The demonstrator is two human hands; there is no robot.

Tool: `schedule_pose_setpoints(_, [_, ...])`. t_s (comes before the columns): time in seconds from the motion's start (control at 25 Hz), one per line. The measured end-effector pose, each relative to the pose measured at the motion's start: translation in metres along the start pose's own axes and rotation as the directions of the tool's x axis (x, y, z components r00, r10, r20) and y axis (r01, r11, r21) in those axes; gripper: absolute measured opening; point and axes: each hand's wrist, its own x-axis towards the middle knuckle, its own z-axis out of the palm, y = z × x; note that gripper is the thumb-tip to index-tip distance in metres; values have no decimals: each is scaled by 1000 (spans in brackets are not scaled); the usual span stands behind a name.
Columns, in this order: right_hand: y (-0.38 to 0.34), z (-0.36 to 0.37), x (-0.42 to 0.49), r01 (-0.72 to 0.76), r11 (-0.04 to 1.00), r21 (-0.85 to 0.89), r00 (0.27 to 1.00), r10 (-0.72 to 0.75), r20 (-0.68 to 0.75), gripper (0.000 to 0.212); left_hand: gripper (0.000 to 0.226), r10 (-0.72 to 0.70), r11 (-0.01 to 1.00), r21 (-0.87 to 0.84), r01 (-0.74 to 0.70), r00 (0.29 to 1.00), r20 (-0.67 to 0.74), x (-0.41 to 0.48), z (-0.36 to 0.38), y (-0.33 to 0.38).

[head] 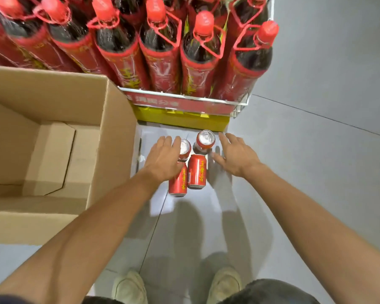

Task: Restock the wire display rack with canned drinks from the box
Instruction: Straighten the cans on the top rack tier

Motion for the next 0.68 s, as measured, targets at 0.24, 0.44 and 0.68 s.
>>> schedule_pose_setpoints(0.24, [1,49,63,77,980,183,987,-49,-152,84,59,-16,983,-182,-7,992,-123,50,56,-12])
schedule_pose_setpoints(0.44, [-10,39,67,94,955,281,972,-27,-234,58,57,-110,913,-405,57,988,-109,55,36,-13])
schedule_pose_setpoints(0.68, [-60,-145,-46,219,921,323,940,-110,-322,41,57,-71,855,-519,0,991,-117,-36,-162,2])
